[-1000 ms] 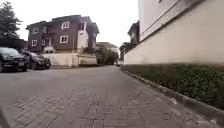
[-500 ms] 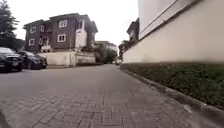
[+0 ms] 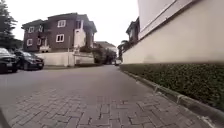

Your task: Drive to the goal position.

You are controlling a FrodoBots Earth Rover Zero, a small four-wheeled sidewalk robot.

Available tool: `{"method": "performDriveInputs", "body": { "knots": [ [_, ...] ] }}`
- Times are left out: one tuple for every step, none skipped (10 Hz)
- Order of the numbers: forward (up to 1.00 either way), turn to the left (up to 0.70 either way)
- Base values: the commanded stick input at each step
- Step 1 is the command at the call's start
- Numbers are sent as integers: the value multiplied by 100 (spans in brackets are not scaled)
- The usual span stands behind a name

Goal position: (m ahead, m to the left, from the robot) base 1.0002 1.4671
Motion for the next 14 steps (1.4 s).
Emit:
{"method": "performDriveInputs", "body": {
  "knots": [
    [70,0],
    [70,0],
    [70,0],
    [70,0],
    [70,0],
    [70,0],
    [70,0],
    [70,0],
    [70,0],
    [70,0],
    [70,0],
    [70,0],
    [70,0],
    [70,0]
  ]
}}
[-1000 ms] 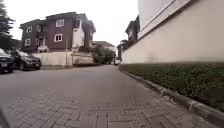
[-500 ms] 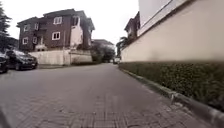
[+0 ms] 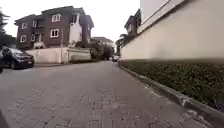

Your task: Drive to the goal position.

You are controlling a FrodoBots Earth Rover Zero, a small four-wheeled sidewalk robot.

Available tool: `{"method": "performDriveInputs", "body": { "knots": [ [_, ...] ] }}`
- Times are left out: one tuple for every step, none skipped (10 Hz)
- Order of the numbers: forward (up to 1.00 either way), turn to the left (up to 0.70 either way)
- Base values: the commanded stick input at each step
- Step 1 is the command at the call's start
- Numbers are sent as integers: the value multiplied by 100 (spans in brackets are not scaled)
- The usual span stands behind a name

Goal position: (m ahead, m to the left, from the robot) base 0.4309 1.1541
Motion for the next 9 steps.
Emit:
{"method": "performDriveInputs", "body": {
  "knots": [
    [70,0],
    [70,0],
    [70,0],
    [70,0],
    [70,0],
    [70,0],
    [70,0],
    [70,0],
    [70,0]
  ]
}}
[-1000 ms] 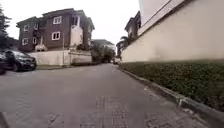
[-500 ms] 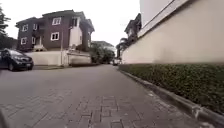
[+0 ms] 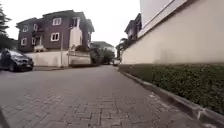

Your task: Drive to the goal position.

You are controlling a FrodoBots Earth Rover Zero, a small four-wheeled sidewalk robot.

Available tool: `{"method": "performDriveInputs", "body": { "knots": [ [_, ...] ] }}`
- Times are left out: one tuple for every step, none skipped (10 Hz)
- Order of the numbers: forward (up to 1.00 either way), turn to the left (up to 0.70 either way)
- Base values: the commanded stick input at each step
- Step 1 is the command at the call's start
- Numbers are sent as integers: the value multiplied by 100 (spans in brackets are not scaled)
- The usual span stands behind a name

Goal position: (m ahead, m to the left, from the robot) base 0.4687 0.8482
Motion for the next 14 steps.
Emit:
{"method": "performDriveInputs", "body": {
  "knots": [
    [70,0],
    [70,0],
    [70,0],
    [70,12],
    [70,33],
    [70,16],
    [70,0],
    [70,0],
    [70,0],
    [70,0],
    [70,0],
    [70,0],
    [70,0],
    [70,0]
  ]
}}
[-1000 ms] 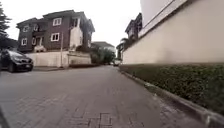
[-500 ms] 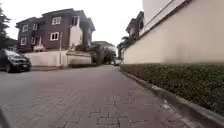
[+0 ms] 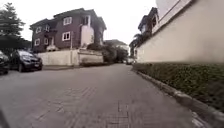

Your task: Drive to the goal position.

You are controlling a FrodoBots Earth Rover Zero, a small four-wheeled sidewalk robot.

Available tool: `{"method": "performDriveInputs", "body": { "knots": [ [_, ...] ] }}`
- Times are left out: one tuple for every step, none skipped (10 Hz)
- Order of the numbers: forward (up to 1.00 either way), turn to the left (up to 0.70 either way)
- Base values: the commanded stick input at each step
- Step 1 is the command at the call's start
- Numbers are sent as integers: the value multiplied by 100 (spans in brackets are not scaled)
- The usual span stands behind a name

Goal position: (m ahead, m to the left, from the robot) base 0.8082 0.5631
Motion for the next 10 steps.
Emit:
{"method": "performDriveInputs", "body": {
  "knots": [
    [70,0],
    [70,0],
    [70,0],
    [70,0],
    [70,0],
    [70,0],
    [70,0],
    [70,0],
    [70,0],
    [70,-4]
  ]
}}
